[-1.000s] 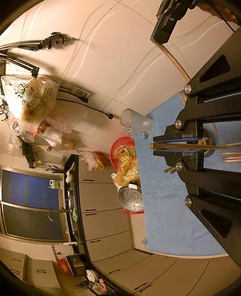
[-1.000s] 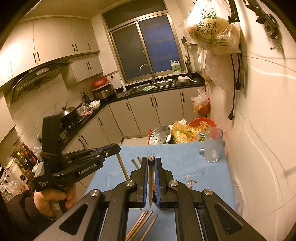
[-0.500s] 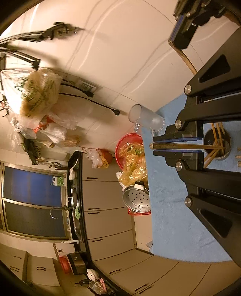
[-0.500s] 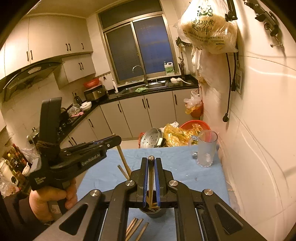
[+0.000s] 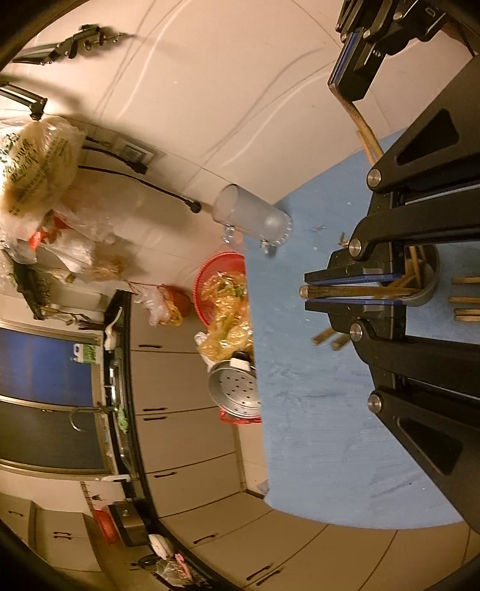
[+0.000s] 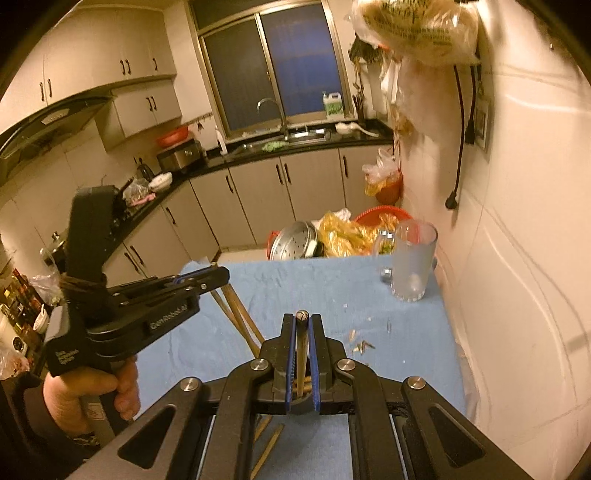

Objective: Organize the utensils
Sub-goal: 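Lower chopsticks into the black cup and open both grippers, then lower both open grippers to the remaining chopsticks and close on one each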

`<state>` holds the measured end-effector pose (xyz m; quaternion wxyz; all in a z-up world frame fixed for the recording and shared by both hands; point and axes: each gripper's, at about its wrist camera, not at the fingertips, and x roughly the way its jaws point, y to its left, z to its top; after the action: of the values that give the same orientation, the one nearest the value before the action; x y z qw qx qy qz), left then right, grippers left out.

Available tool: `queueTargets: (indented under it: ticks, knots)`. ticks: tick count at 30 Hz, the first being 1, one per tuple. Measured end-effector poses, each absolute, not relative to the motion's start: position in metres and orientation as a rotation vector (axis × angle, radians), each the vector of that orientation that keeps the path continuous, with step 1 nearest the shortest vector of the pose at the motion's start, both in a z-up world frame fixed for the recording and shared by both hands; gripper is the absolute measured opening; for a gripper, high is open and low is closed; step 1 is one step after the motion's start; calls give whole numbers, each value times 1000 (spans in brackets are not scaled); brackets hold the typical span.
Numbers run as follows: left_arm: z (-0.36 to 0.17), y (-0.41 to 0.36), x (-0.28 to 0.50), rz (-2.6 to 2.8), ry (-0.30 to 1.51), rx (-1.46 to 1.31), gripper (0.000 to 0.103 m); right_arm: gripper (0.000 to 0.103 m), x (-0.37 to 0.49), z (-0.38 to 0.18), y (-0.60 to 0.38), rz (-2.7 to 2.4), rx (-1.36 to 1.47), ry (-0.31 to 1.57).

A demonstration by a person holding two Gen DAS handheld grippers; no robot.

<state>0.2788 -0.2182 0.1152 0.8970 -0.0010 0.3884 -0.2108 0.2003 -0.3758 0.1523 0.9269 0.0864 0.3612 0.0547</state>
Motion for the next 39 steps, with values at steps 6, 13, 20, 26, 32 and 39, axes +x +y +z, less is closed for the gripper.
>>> queueTargets:
  ticks: [6,13,20,26,32,39]
  knots:
    - [105,-216,275,-431,835,5,8,8,203,131,-372,119,176,786]
    - [105,-216,270,-427,829,21,8,8,204,117,-368,120,173,823]
    - [106,-215,268,-420,831,34,8,8,206,110,-369,107,177,844]
    - [108,-215,265,-417,832,37,9,11,202,111,-371,83,179,834]
    - [118,-207,258,-411,807,24,35,20,197,116,-376,47,195,828]
    - [130,-167,239,-400,769,-9,43,25,181,121,-383,24,210,826]
